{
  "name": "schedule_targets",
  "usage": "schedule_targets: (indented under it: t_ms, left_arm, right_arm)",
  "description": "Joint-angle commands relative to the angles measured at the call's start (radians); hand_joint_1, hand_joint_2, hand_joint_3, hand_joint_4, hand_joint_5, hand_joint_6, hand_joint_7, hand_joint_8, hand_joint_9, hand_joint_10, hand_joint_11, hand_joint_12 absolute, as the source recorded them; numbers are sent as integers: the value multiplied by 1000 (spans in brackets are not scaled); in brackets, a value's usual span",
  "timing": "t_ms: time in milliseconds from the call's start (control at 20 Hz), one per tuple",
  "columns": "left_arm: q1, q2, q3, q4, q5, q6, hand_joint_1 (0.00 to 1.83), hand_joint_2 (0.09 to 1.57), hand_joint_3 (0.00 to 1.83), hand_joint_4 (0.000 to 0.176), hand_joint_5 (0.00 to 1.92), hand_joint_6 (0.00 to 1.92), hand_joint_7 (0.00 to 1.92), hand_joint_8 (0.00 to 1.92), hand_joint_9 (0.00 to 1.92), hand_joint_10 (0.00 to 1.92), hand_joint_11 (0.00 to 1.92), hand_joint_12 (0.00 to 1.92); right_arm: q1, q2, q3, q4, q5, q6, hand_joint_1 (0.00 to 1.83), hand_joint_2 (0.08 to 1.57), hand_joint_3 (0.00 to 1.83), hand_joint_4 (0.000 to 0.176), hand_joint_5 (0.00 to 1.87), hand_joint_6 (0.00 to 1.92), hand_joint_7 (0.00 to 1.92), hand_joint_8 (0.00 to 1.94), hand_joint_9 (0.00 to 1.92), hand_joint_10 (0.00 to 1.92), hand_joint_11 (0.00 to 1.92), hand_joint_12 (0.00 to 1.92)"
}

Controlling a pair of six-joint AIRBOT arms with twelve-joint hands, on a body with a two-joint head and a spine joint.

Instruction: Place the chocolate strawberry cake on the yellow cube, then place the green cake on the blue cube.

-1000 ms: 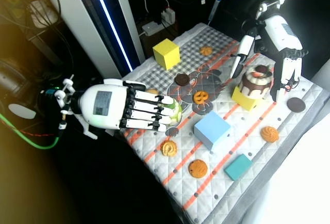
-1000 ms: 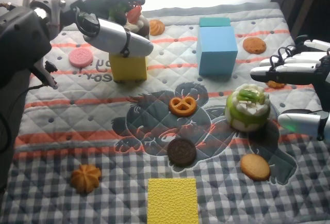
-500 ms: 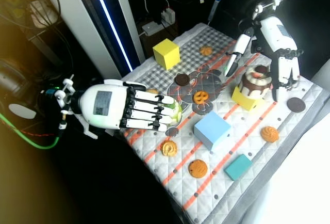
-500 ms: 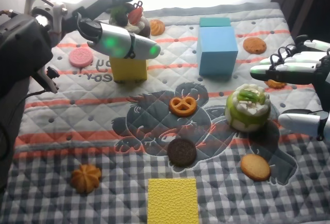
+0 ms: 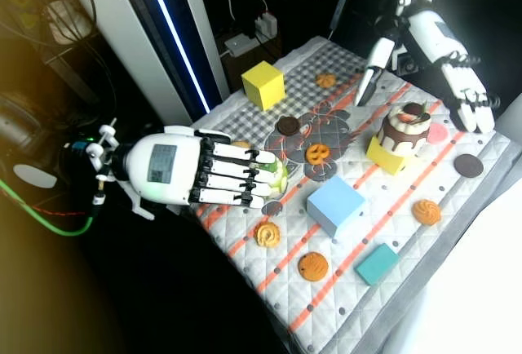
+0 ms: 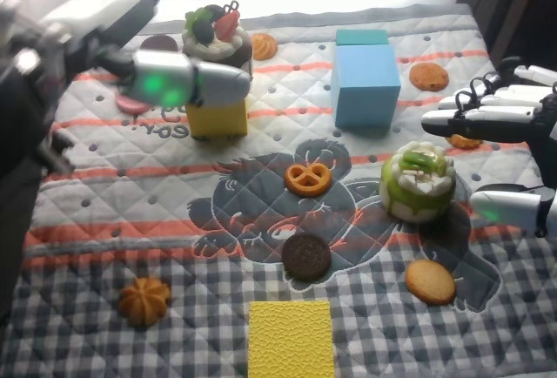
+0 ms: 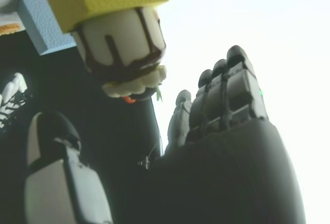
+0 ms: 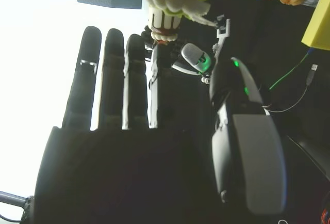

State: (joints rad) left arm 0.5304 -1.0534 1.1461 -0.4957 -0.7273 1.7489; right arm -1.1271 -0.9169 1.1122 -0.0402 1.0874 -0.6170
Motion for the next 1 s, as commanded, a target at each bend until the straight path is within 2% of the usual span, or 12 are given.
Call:
schedule_targets:
  t_ms: [0, 50, 200, 250, 350, 400, 550, 650, 700, 750, 800, 950]
  left_arm:
    - [15, 31, -12, 29, -228, -58, 619, 772, 2, 176, 0, 0, 0, 0, 0, 0, 0, 0]
    - [63, 61, -45, 42, -288, -117, 614, 780, 5, 176, 0, 0, 0, 0, 0, 0, 0, 0]
    - [157, 133, -140, 85, -388, -159, 653, 759, 0, 176, 0, 0, 0, 0, 0, 0, 0, 0]
    - [186, 153, -170, 108, -401, -170, 654, 763, 0, 176, 0, 0, 0, 0, 0, 0, 0, 0]
    - [251, 184, -234, 144, -449, -181, 617, 771, 1, 165, 0, 0, 0, 0, 0, 0, 0, 0]
    - [280, 196, -257, 154, -472, -182, 691, 773, 2, 172, 0, 0, 0, 0, 0, 0, 0, 0]
    - [364, 231, -315, 183, -541, -241, 877, 761, 0, 176, 0, 0, 0, 0, 0, 0, 0, 0]
    - [408, 243, -326, 182, -577, -291, 857, 765, 0, 155, 0, 0, 0, 0, 0, 0, 0, 0]
    - [424, 243, -328, 170, -583, -306, 882, 777, 4, 145, 0, 0, 0, 0, 0, 0, 0, 0]
    - [439, 240, -329, 154, -576, -308, 886, 778, 4, 147, 0, 0, 0, 0, 0, 0, 0, 0]
    - [448, 238, -330, 144, -570, -310, 836, 776, 3, 170, 0, 0, 0, 0, 0, 0, 0, 0]
    - [474, 236, -332, 120, -565, -327, 868, 785, 6, 176, 0, 0, 0, 0, 0, 0, 0, 0]
  right_arm:
    - [5, -1, 7, 28, 119, 8, 412, 1206, 0, 100, 352, 0, 305, 0, 268, 1, 0, 729]
    - [5, -1, 10, 30, 119, 8, 431, 1189, 0, 104, 342, 0, 280, 1, 255, 1, 0, 744]
    - [16, -8, 19, 31, 110, 8, 647, 1115, 0, 156, 301, 0, 237, 1, 226, 1, 0, 769]
    - [24, -13, 23, 30, 100, 8, 680, 1105, 0, 159, 289, 0, 234, 0, 234, 4, 0, 775]
    - [48, -29, 36, 16, 64, 8, 731, 1080, 0, 122, 298, 2, 232, 2, 255, 7, 0, 771]
    - [58, -37, 42, 10, 44, 8, 773, 1076, 0, 126, 293, 0, 224, 0, 238, 2, 0, 774]
    - [98, -58, 61, -30, -33, 8, 868, 1035, 0, 173, 250, 0, 226, 3, 224, 6, 0, 722]
    - [127, -77, 75, -57, -83, 8, 917, 1009, 0, 176, 249, 0, 292, 0, 326, 2, 6, 911]
    - [139, -85, 81, -71, -107, 8, 948, 1013, 1, 176, 266, 3, 285, 0, 282, 0, 0, 872]
    - [153, -94, 87, -90, -135, 8, 938, 1031, 8, 176, 257, 0, 256, 0, 250, 0, 0, 870]
    - [161, -98, 90, -101, -149, 8, 924, 1044, 5, 176, 289, 4, 274, 2, 278, 6, 0, 958]
    - [177, -111, 98, -116, -164, 8, 1051, 1039, 2, 176, 361, 4, 354, 4, 360, 9, 29, 1006]
